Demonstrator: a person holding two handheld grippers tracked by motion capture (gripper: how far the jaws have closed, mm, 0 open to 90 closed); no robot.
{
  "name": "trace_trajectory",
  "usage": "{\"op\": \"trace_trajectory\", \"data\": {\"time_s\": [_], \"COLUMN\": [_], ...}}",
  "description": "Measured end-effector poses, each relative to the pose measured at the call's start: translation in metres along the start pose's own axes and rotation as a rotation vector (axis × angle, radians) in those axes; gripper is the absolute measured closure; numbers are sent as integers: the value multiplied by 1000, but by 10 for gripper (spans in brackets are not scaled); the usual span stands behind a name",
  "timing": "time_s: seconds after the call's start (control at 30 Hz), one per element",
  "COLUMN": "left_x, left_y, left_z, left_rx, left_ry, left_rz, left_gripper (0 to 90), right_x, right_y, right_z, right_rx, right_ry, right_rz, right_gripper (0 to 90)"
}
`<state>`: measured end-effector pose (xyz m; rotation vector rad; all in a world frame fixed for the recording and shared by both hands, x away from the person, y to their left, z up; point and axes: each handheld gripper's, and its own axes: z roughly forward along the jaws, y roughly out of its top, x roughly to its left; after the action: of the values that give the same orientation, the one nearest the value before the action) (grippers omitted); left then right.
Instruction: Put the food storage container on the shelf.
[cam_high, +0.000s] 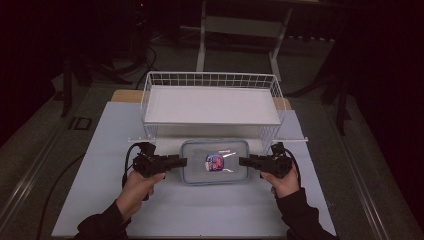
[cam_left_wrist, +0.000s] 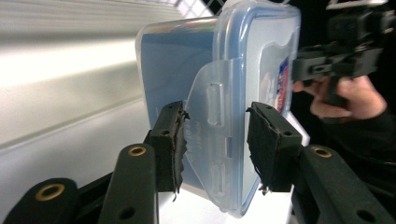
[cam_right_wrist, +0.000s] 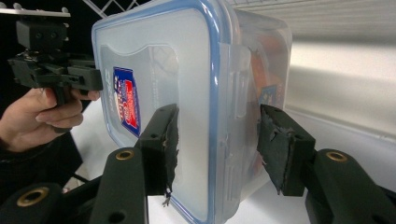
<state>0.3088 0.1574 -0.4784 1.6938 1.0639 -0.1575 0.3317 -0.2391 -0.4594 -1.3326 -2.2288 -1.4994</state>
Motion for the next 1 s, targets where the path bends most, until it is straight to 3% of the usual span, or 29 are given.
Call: {"op": "trace_trajectory", "data": {"time_s": [0.17, 0.53, 0.87, 1.0], "left_x": [6, 19, 37, 40], "left_y": [4, 12, 9, 9], "left_z": [8, 27, 38, 39], "left_rx": [-17, -73, -97, -110], "left_ry": [6, 68, 89, 87], "left_rz": [-4, 4, -25, -33], "left_gripper": [553, 545, 530, 522], "right_x": [-12, -36, -43, -42], "right_y": [5, 10, 11, 14], "right_z": [6, 23, 39, 41], "right_rx": [-15, -41, -39, -56], "right_ry": [-9, -34, -71, -89], "right_rz": [8, 8, 15, -4], "right_gripper": [488, 463, 454, 441]}}
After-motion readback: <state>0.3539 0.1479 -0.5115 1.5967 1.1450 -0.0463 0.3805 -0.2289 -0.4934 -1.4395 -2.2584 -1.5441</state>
